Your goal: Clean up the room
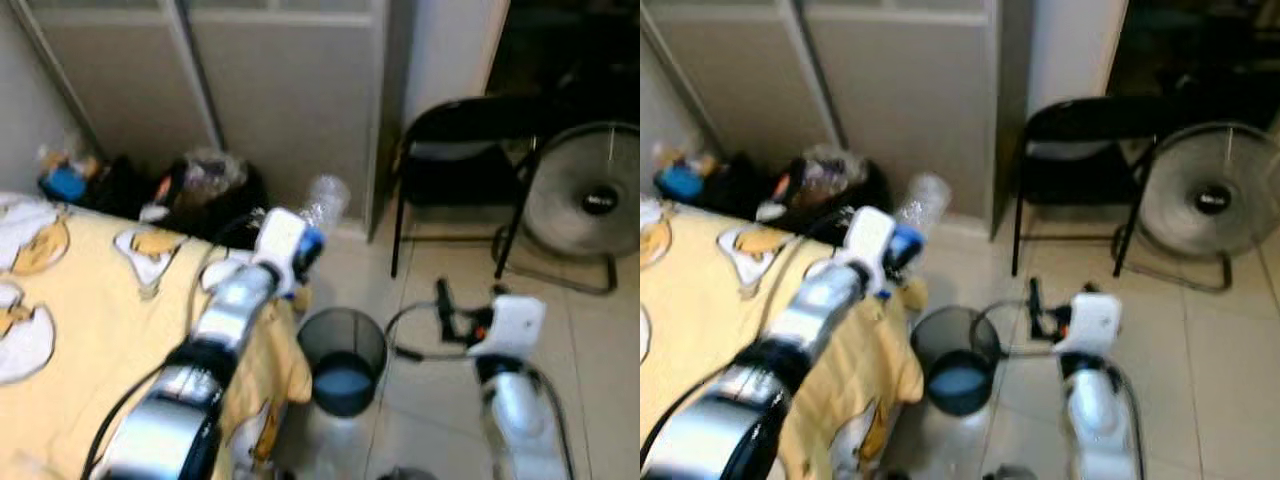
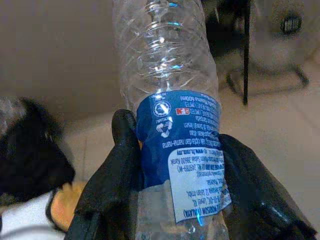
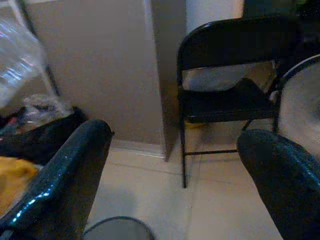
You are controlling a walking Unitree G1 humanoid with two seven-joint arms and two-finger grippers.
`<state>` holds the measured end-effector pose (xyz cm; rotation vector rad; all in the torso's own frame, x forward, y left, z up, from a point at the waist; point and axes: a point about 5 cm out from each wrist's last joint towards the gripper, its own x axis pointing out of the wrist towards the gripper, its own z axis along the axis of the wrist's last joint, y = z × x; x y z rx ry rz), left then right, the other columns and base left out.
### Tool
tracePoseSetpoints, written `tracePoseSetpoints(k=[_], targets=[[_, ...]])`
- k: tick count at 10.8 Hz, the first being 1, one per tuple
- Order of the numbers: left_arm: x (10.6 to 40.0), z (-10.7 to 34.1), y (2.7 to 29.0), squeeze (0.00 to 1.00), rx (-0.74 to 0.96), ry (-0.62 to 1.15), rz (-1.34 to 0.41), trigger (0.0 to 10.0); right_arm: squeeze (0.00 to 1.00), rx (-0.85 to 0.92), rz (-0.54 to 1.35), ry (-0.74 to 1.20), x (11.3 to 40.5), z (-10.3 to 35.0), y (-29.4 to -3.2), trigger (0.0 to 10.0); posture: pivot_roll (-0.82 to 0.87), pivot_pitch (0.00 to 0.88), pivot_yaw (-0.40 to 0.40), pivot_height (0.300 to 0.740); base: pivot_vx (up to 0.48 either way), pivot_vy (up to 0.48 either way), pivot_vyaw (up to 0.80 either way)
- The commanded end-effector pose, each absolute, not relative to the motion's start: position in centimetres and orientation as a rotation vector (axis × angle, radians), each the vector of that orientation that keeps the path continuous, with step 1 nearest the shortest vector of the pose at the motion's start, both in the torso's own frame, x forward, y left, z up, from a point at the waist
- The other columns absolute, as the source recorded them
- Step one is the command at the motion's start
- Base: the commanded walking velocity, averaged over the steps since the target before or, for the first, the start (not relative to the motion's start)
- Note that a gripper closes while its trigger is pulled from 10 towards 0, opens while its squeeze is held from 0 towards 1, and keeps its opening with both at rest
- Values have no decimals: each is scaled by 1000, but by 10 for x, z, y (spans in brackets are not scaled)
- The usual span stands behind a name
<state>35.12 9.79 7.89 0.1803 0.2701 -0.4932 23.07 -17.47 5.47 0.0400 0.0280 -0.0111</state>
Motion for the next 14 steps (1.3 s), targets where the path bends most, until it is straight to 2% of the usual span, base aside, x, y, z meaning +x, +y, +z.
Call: tracePoseSetpoints(k=[1,5,7,10,11,13,14], targets=[[358,84,99,0,226,263,-470,10000,0,54,-4,34,221,55,-171,10000,-203,91,120,740,0,0,0],[358,71,103,0,252,356,-368,10000,0,31,50,96,162,57,-150,10000,-294,282,158,740,0,0,0],[355,67,96,0,253,370,-395,10000,0,27,63,111,148,62,-146,10000,-339,338,179,740,0,0,0],[351,61,91,0,269,381,-396,10000,0,17,64,120,142,68,-146,10000,-352,349,199,740,0,0,0],[351,63,86,1000,260,368,-403,10000,0,21,54,125,139,70,-144,10000,-357,352,205,740,0,0,0],[355,74,73,1000,250,301,-459,10000,0,36,54,133,136,71,-136,10000,-351,351,215,740,0,0,0],[355,81,62,1000,300,246,-529,10000,0,46,52,136,135,70,-133,10000,-343,351,221,740,0,0,0]])
